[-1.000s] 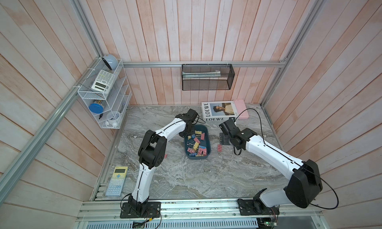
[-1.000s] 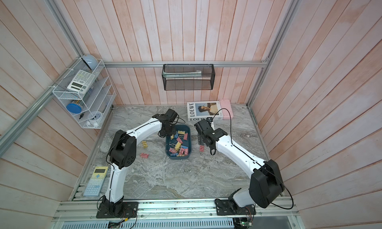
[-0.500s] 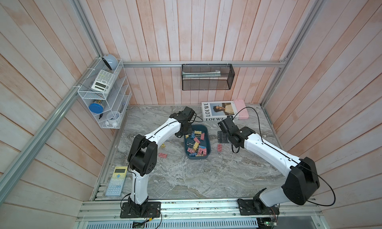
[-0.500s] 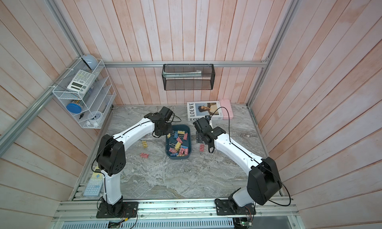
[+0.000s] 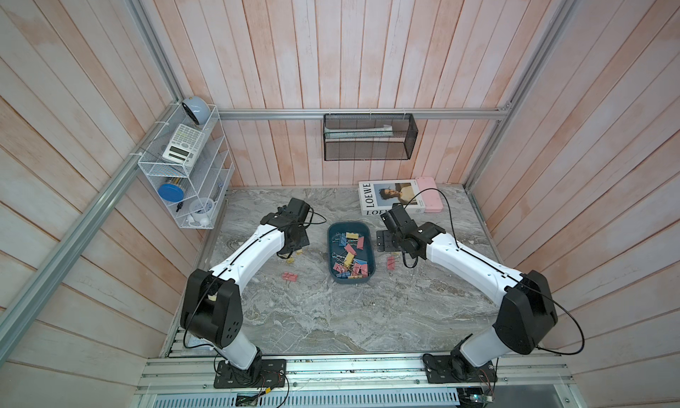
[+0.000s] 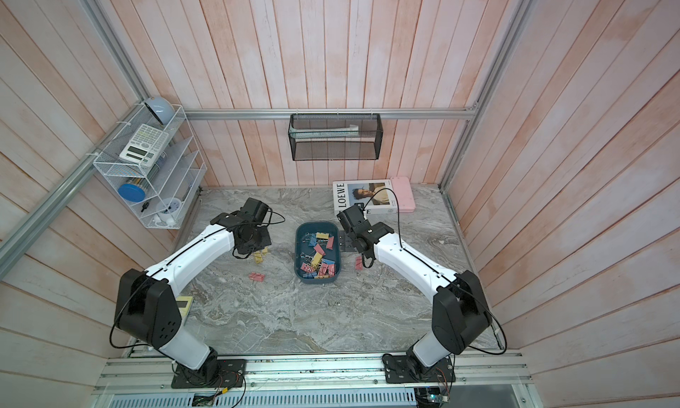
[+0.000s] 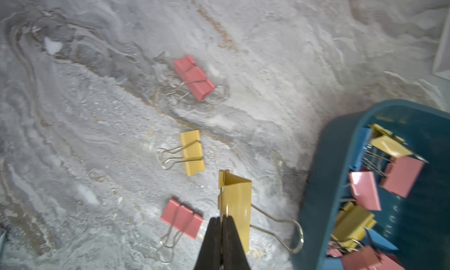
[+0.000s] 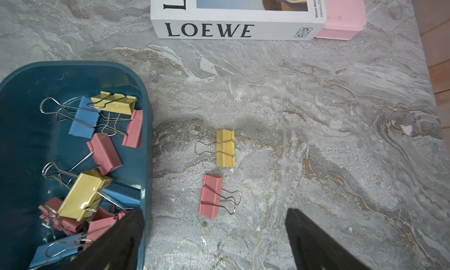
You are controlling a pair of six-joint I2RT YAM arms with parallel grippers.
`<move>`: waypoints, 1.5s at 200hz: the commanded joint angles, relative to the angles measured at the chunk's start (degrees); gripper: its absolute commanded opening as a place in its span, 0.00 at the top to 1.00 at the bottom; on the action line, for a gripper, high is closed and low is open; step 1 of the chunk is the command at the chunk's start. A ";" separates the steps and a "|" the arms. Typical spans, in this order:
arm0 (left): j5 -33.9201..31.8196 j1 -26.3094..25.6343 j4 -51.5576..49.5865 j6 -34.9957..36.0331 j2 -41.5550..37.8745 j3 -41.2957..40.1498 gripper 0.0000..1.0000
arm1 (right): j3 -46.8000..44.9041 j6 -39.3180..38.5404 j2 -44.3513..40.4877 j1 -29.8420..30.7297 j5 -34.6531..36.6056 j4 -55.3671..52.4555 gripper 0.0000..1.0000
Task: Take out the binder clips from the storage box
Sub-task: Place the binder clip at the center of the board.
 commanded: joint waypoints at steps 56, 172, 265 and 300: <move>-1.28 3.99 -0.76 -1.90 -12.79 -19.03 1.00 | 3.70 -0.41 2.94 1.13 -1.07 0.17 0.02; -3.78 -9.88 -3.20 -12.15 -17.17 -29.71 1.00 | 5.55 -1.03 4.82 2.09 -2.44 -0.02 0.02; -6.04 -12.24 -4.67 -12.90 -19.32 -24.08 0.18 | 9.96 -4.51 11.08 6.17 -12.91 3.45 0.14; -6.47 -9.21 -6.73 -11.52 -21.16 -18.63 0.00 | 17.22 -5.52 18.30 6.93 -14.13 1.55 0.30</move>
